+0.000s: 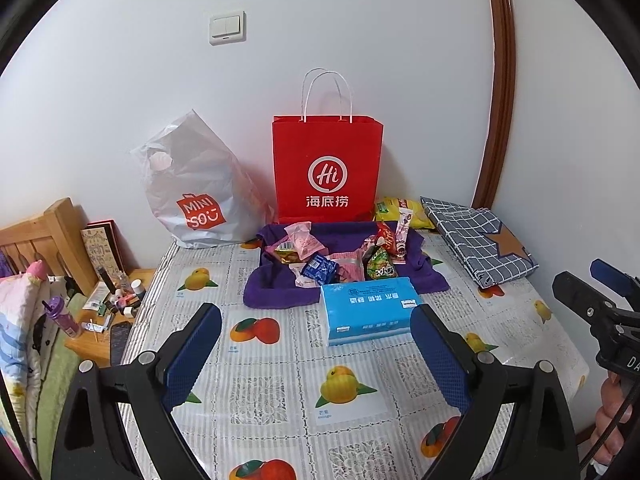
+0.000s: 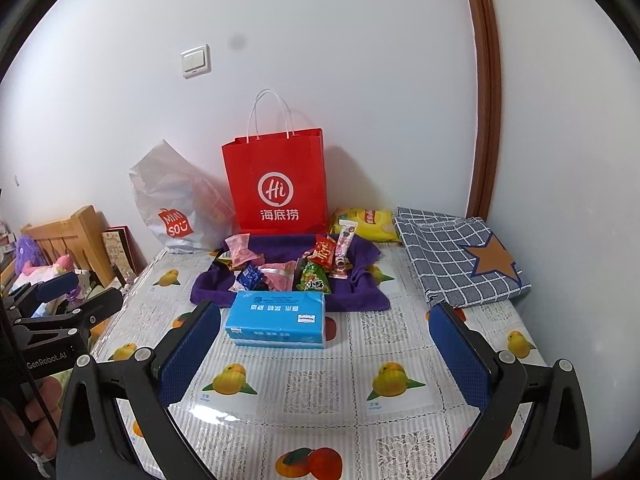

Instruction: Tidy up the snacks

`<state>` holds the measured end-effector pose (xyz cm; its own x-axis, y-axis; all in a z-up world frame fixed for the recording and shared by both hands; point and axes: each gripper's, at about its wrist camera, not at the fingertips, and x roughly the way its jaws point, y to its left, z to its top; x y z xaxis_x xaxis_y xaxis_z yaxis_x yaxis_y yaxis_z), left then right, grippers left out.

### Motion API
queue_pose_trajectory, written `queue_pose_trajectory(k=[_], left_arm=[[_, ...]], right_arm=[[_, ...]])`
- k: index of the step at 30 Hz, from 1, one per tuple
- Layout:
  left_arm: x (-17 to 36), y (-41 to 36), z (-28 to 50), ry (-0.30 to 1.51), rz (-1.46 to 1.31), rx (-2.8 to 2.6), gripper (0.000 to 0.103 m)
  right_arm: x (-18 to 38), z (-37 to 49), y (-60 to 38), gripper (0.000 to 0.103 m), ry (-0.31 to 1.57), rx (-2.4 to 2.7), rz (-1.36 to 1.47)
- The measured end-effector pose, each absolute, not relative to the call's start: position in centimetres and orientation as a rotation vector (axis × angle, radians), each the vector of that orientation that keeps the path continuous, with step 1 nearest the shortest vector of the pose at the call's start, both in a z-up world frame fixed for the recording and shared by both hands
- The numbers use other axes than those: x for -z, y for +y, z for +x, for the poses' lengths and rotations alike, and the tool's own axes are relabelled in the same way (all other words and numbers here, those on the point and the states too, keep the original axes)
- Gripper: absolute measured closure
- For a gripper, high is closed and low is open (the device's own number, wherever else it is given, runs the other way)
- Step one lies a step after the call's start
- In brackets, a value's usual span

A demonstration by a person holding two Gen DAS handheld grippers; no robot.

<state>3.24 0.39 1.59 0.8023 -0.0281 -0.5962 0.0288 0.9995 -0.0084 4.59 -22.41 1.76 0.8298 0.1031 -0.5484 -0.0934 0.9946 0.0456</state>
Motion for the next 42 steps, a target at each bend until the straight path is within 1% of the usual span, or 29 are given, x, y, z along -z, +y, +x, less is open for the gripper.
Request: queue_pose_trajectory(k=[42], left_arm=[[-1.97, 0.16, 3.16, 0.636, 0.003, 0.034, 0.007]], right_arm=[[-1.6, 4.49, -22.34, 0.0, 0.587, -0.109, 0.036]])
